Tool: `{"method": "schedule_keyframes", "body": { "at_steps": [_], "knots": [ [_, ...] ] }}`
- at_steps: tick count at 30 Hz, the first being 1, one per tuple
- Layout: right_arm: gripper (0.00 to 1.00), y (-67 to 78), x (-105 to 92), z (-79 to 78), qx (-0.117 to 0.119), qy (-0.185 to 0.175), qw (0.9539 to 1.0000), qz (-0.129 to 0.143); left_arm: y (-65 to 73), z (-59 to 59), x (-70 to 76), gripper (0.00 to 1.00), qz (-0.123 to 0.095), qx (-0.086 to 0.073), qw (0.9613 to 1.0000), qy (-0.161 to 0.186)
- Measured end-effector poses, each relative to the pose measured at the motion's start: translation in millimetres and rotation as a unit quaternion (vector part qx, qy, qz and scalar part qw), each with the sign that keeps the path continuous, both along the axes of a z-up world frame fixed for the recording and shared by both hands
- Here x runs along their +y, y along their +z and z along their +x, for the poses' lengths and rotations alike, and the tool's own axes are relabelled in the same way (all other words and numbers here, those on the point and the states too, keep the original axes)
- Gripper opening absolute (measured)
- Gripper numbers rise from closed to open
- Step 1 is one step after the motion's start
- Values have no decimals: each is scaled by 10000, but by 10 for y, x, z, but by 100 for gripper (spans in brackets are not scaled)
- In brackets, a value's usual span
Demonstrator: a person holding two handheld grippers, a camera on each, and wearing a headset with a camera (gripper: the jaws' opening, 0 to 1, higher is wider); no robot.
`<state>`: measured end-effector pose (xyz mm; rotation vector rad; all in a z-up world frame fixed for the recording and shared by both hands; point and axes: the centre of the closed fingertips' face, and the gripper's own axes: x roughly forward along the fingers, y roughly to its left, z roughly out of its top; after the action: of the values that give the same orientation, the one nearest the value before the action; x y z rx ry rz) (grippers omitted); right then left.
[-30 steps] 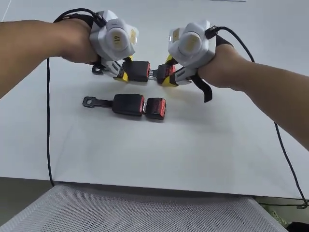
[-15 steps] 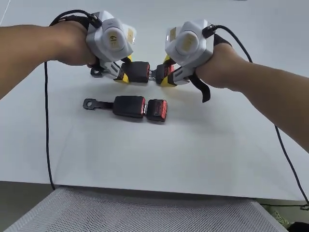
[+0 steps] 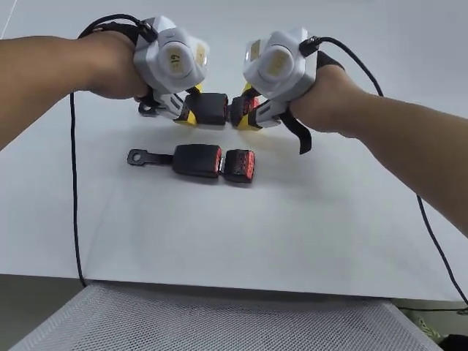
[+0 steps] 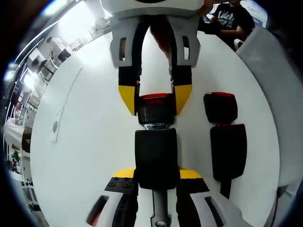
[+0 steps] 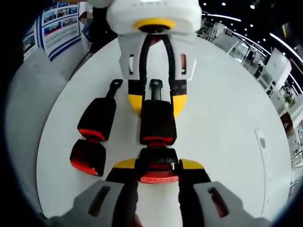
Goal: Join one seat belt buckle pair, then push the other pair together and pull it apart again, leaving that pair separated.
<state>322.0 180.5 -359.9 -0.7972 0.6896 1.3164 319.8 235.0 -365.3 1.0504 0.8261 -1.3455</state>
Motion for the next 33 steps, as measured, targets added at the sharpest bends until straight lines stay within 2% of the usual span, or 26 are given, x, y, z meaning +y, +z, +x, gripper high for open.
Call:
{"method": "schedule_keyframes", "body": {
  "at_steps": [5, 27, 33],
  "knots": [
    [31, -12, -14, -5, 0, -3, 10000, -3, 4, -3, 3, 30, -21, -40, 10000, 31],
    [32, -18, -183, -63, -46, -11, 10000, -73, -5, -5, -2, 31, -36, 1, 10000, 53],
    [33, 1, -199, -98, -68, -39, 10000, -45, -10, -16, -15, 31, 78, -25, 10000, 0]
  ]
}}
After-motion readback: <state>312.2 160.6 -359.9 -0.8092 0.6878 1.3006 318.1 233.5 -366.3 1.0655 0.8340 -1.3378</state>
